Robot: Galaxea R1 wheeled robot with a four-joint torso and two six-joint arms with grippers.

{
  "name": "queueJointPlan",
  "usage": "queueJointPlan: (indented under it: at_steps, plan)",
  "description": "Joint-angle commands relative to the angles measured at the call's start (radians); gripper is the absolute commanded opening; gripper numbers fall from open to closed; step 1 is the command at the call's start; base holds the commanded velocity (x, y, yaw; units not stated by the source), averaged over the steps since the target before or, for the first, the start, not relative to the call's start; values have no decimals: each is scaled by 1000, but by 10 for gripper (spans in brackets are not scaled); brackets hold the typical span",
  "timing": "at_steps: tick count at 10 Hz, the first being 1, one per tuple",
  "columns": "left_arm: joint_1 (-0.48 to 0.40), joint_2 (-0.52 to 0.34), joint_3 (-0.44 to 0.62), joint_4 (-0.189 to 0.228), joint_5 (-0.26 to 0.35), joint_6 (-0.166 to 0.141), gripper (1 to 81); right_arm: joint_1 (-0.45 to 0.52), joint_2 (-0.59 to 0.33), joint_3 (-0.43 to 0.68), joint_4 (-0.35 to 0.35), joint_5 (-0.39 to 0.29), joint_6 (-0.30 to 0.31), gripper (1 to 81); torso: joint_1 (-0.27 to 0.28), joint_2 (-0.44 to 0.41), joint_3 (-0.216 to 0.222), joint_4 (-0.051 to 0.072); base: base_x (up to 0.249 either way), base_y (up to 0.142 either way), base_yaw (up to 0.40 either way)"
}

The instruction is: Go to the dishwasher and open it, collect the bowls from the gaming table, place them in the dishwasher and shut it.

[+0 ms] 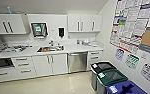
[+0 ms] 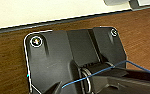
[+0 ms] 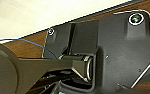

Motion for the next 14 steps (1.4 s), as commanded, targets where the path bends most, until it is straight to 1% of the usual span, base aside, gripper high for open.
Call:
queueJointPlan:
  at_steps: [1, 14]
  plan:
    - [-52, -24, 15, 7, 55, 5, 811, 39, -18, 18, -11, -50, -2, 811, 0, 0, 0, 0, 90, 68, 0]
    - [-52, -24, 15, 7, 55, 5, 811, 39, -14, 16, -11, -50, -2, 811, 0, 0, 0, 0, 107, 68, 0]
